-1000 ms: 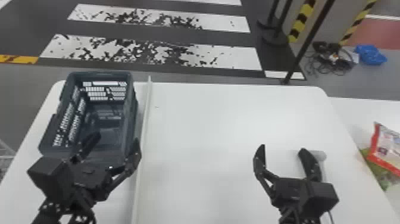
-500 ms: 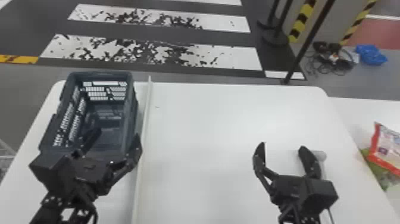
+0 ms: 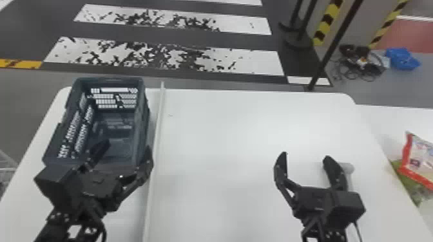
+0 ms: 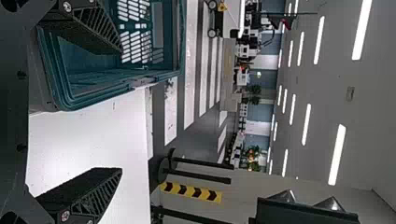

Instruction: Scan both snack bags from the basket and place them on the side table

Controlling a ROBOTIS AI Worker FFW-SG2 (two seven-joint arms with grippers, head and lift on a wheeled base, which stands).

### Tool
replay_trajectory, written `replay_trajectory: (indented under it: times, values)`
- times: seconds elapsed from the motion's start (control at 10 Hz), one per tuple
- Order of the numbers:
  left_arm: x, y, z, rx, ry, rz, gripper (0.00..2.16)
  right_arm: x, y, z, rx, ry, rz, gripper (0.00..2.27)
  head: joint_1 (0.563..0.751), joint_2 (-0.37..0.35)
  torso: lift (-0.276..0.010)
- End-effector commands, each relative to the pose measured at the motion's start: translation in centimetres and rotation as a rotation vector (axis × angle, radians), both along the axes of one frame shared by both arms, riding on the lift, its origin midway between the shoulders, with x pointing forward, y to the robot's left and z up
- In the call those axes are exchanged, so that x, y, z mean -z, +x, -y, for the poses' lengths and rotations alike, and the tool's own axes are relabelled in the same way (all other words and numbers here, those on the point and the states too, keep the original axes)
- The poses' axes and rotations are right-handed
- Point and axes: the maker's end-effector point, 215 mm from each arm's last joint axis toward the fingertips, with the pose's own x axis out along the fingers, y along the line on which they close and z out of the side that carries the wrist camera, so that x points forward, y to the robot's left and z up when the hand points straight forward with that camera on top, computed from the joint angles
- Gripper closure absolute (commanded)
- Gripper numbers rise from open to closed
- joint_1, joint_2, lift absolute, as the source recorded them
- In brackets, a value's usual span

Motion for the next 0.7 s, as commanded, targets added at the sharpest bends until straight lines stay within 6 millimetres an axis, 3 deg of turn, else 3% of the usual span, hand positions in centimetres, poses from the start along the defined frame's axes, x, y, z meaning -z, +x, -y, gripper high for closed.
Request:
replay_trajectory:
  times: [0.0,0.6]
  values:
    - [-0.01,0.02,-0.02,-0.001,0.0,0.0,0.1,0.06,0.08,-0.09,-0.001,0.002,0.0,0.05,0.695,-0.087,-0.075]
    - [0.19,0.1,0.0,-0.016,-0.011,-0.005,0.1,0.14,0.1,-0.39,-0.001,0.027,0.005,0.05,0.695,-0.085,-0.075]
